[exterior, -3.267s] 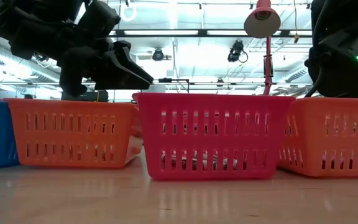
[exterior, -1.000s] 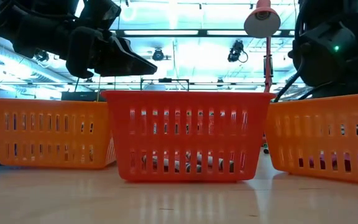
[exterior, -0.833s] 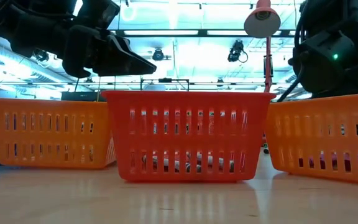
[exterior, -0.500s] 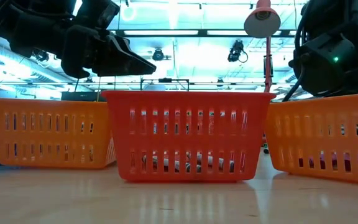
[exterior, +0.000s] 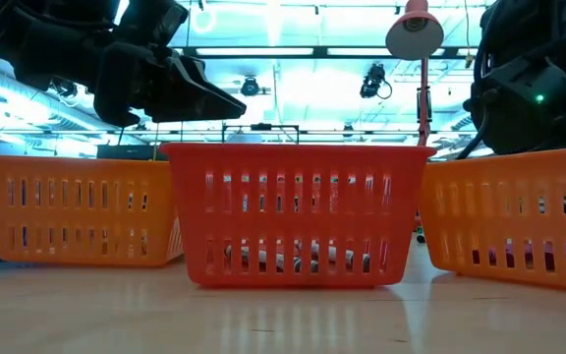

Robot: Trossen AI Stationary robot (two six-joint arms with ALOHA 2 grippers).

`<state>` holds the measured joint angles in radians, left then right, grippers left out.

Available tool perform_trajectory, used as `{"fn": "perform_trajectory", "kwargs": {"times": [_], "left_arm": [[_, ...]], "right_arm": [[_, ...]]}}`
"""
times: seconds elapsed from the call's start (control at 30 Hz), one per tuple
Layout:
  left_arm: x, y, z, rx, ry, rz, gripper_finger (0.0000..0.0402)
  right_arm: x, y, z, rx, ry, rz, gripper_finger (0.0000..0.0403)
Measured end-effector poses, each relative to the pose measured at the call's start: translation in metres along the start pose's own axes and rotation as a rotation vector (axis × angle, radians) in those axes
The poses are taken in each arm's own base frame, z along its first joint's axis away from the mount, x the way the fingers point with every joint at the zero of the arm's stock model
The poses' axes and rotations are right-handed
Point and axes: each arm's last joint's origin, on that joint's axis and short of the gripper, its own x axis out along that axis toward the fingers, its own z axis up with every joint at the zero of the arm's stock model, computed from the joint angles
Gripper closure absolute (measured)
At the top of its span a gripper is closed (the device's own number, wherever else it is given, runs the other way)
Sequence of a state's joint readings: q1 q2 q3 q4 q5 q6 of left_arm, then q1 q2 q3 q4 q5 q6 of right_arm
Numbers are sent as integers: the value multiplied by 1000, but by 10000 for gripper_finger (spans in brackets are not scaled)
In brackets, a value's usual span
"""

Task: Sort crayons
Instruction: Put the black crayon into the blue bin

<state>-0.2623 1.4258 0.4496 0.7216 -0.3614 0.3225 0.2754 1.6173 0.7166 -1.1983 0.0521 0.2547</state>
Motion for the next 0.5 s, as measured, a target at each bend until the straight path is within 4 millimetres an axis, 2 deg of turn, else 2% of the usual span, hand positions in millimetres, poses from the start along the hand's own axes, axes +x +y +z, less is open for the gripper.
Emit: {"fn": "perform_trajectory", "kwargs": {"times": [0.1,0.3,0.4,0.5], "left_arm": [[0,0,0,2,0,0,237],[0,1,0,5,1,3,237],[0,1,0,5,1,3,237],[0,1,0,5,1,3,237]], "right_arm": [[-2,-1,1,59,-3,-5,238],[-26,-12,11,308,-91,15,238],[-31,-22,9,498,-88,111,241],[-34,-33,1,762,-103,174,248]]}}
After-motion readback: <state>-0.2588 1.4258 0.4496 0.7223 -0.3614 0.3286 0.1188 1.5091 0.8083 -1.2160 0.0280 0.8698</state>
